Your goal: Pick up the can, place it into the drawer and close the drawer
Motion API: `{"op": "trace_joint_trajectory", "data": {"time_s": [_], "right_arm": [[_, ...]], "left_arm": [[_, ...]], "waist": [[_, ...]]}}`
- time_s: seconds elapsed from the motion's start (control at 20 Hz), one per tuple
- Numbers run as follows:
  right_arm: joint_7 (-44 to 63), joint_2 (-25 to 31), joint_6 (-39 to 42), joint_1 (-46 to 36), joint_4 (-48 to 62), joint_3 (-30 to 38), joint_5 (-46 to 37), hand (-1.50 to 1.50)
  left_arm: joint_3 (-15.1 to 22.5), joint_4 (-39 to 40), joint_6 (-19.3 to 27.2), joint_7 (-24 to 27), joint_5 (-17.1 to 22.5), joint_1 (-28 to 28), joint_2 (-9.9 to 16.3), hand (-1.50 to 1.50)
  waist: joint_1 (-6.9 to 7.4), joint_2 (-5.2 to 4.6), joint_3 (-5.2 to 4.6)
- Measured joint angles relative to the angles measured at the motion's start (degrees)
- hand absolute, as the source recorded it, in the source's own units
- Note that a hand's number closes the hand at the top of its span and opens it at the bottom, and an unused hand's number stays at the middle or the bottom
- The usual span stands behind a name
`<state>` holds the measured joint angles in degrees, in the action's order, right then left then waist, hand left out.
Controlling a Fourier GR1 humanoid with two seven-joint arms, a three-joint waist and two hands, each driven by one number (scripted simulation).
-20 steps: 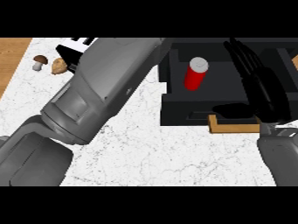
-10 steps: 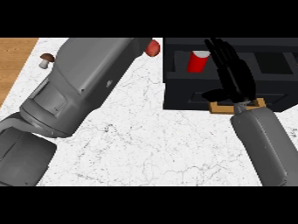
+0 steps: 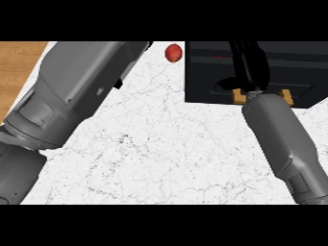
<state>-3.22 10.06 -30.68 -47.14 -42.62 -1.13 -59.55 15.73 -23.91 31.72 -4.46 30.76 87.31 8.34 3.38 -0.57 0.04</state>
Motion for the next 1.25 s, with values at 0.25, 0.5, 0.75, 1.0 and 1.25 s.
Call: {"op": "trace_joint_trajectory", "data": {"time_s": [0.25,0.5,0.75,1.0,1.25], "right_arm": [[0.2,0.4,-3.7,-7.2,8.9,2.2,-1.4,-1.50],[-0.1,0.8,-5.7,-12.2,15.5,3.4,-2.3,-1.50],[-0.9,1.0,-5.4,-16.0,20.3,4.5,-2.2,-1.50],[-3.4,1.1,-4.8,-17.9,22.8,6.2,-1.0,-1.50],[-8.5,1.3,-3.9,-18.6,23.6,8.8,1.9,-1.50]], "left_arm": [[0.9,-4.3,-0.4,-2.3,-0.9,-2.4,1.7,-1.50],[1.7,-8.8,-1.2,-4.0,-1.4,-5.4,3.6,-1.50],[1.9,-12.8,-2.0,-5.7,-1.5,-8.1,5.7,-1.50],[2.1,-17.0,-2.7,-7.4,-1.5,-10.6,7.6,-1.50],[2.3,-21.1,-3.5,-8.0,-1.4,-14.1,9.2,-1.50]], "waist": [[1.18,0.05,-0.02],[2.12,-0.19,0.02],[2.54,-0.56,0.18],[2.70,-0.87,0.35],[2.66,-1.19,0.58]]}}
